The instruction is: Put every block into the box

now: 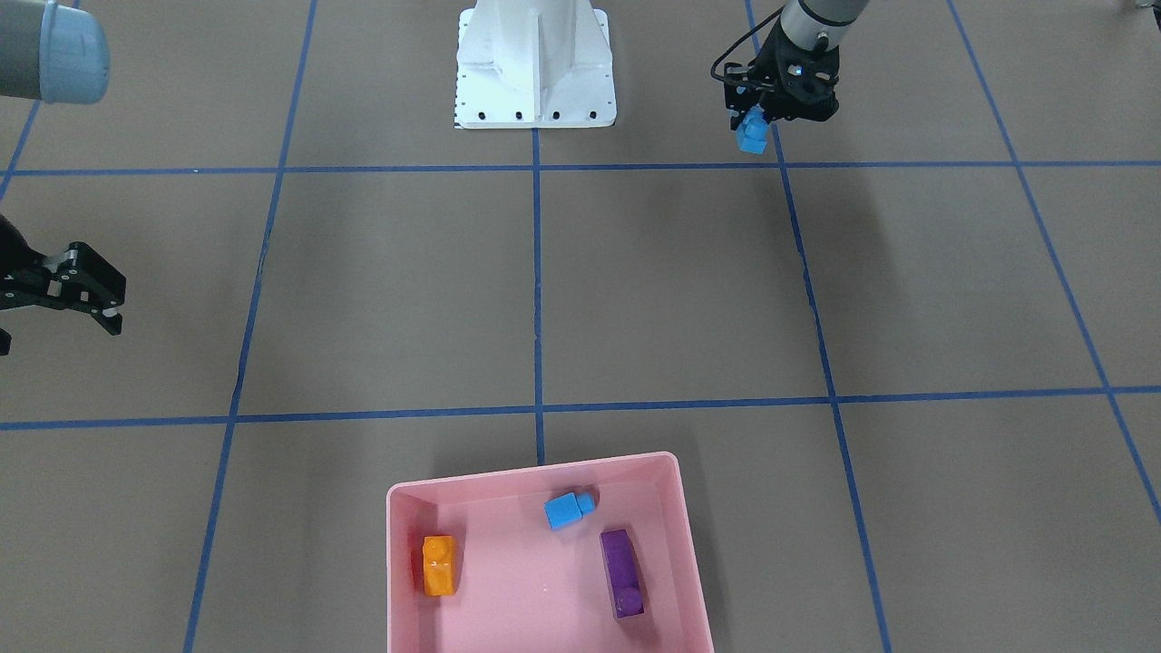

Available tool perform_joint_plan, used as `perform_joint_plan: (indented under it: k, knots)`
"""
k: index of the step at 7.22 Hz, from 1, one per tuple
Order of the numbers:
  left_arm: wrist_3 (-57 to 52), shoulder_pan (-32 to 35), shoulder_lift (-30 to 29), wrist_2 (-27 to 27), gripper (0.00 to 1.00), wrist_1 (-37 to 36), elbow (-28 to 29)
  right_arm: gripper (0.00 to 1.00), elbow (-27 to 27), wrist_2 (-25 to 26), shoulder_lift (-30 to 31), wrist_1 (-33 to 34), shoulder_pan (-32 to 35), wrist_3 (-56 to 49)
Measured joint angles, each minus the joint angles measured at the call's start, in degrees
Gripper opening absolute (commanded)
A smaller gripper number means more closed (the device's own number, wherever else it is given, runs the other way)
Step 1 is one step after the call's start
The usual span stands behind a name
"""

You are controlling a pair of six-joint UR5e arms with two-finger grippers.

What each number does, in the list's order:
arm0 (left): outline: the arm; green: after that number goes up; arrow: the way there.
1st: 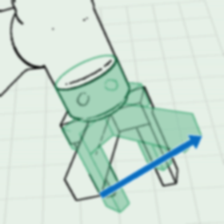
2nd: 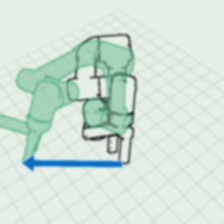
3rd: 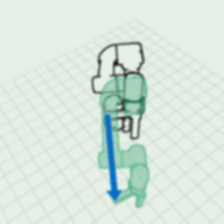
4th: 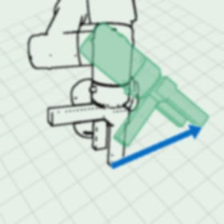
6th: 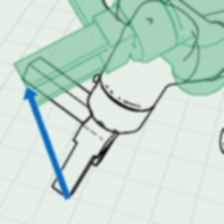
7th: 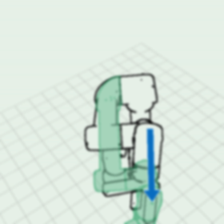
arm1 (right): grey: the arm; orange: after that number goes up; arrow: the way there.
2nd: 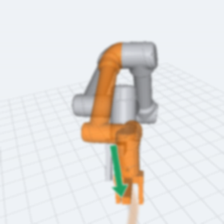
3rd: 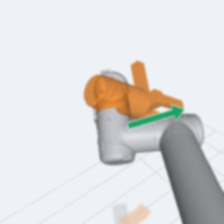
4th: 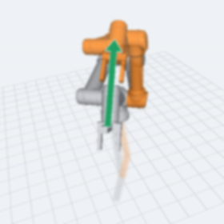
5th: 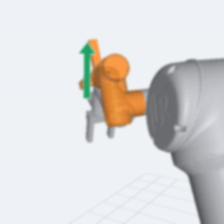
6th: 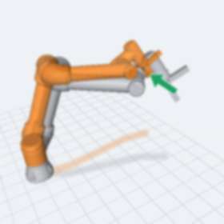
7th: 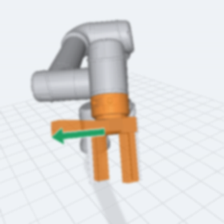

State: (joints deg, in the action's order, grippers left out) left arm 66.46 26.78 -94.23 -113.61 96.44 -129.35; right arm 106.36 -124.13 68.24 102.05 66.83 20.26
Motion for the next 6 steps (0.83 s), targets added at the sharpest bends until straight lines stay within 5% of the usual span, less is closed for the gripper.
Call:
perform_joint_plan:
  k: [3,6]
  knots:
    - [4.44,8.04,-17.26,0.13,0.00,-7.44,5.18,0.98,3.88,-1.32,9.06,-0.15,3.41,-8.90]
    - [5.35,14.87,-35.49,0.13,0.00,-8.93,23.63,0.98,6.67,-2.23,17.60,-0.60,6.61,-16.84]
